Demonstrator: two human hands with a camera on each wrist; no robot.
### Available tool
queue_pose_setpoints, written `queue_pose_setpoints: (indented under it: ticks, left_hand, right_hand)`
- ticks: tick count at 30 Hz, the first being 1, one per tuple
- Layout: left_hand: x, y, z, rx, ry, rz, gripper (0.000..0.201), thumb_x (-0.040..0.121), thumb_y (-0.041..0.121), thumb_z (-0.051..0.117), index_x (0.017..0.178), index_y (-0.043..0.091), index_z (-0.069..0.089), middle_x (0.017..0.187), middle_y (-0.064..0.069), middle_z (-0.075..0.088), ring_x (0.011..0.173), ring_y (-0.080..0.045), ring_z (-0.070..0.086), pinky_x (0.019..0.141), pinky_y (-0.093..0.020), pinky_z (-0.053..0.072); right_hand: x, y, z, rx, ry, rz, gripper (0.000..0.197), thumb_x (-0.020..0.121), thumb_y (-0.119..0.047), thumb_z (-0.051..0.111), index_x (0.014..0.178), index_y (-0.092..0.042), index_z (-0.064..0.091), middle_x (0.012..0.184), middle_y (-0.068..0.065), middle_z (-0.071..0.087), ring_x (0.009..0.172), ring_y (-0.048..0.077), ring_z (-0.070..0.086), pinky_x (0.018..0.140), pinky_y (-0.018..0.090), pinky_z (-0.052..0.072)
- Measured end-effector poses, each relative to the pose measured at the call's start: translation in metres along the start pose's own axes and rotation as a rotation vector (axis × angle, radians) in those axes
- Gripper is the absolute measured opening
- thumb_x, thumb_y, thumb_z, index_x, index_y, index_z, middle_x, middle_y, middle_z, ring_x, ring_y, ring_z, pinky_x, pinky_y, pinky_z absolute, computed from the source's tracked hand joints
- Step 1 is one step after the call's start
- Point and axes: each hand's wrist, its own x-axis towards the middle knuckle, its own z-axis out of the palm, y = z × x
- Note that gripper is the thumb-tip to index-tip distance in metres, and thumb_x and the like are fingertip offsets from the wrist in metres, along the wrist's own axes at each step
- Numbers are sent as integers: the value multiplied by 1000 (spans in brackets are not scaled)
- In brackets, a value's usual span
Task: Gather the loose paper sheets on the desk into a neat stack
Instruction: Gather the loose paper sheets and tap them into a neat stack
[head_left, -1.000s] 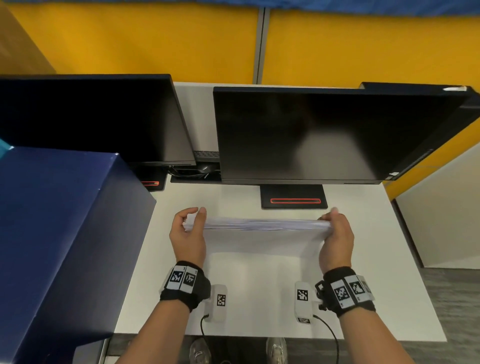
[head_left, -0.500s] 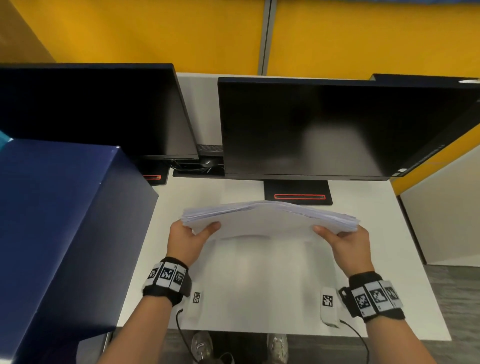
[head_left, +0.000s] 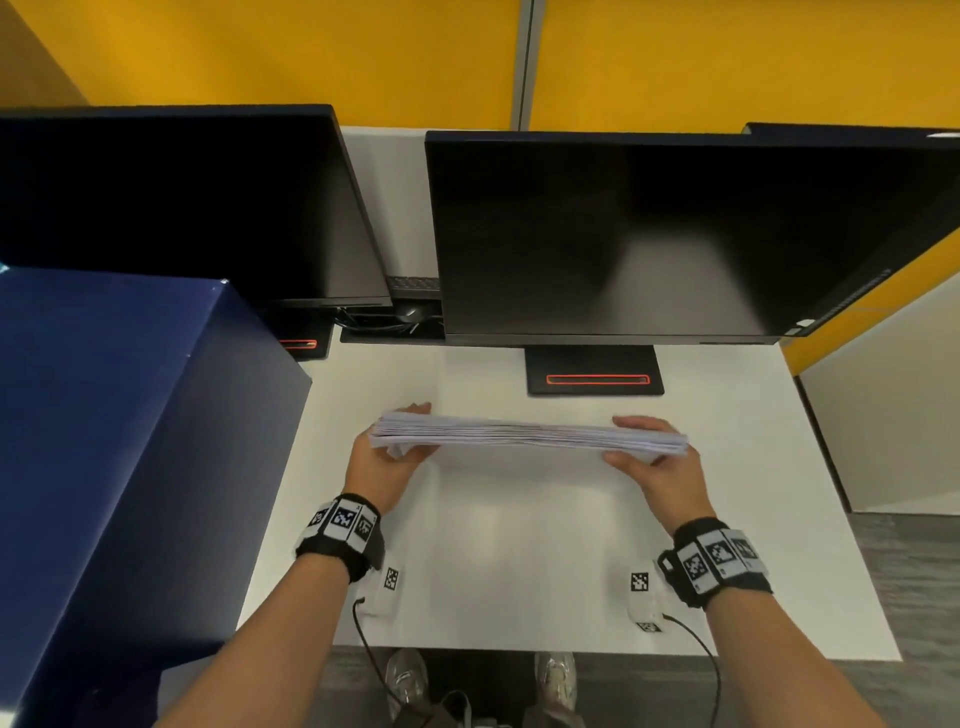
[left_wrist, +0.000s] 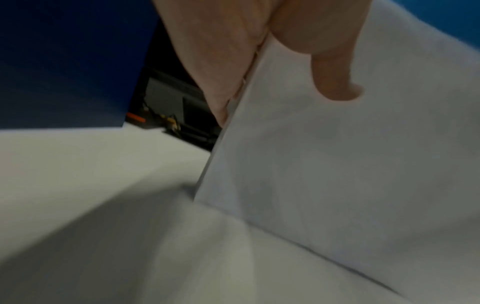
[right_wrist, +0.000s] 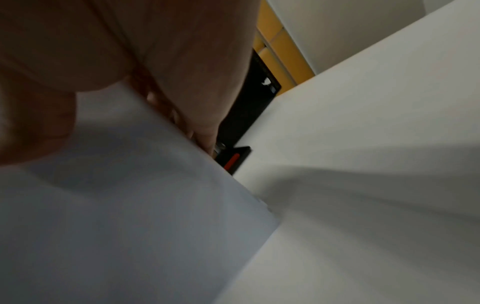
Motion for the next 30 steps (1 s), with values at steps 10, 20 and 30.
queue_pose_setpoints:
  ticks: [10, 20, 30]
  left_hand:
    - [-14, 2, 6, -98, 83, -33, 44, 77, 23, 83, 116, 15, 64, 104, 8, 70, 96, -4, 65, 92, -24, 53]
    - [-8, 39, 25, -445, 408, -95, 26, 88, 44, 68, 99, 20, 67, 100, -6, 72, 95, -23, 66, 96, -50, 52]
    - [-1, 3, 8, -101, 83, -47, 63, 69, 15, 88, 124, 25, 59, 108, 16, 64, 101, 1, 60, 84, -9, 49]
  right_hand:
    - [-7, -4, 4, 18, 74, 89, 31, 73, -33, 84, 94, -16, 70, 91, 1, 72, 78, 13, 68, 79, 40, 57]
    - [-2, -24, 19, 294, 382, 65, 16, 84, -33, 71, 77, -22, 62, 94, 11, 73, 88, 13, 62, 91, 32, 43]
    - [0, 6, -7, 114, -15, 3, 59, 72, -10, 84, 124, -21, 58, 115, 1, 69, 105, 16, 66, 92, 31, 52]
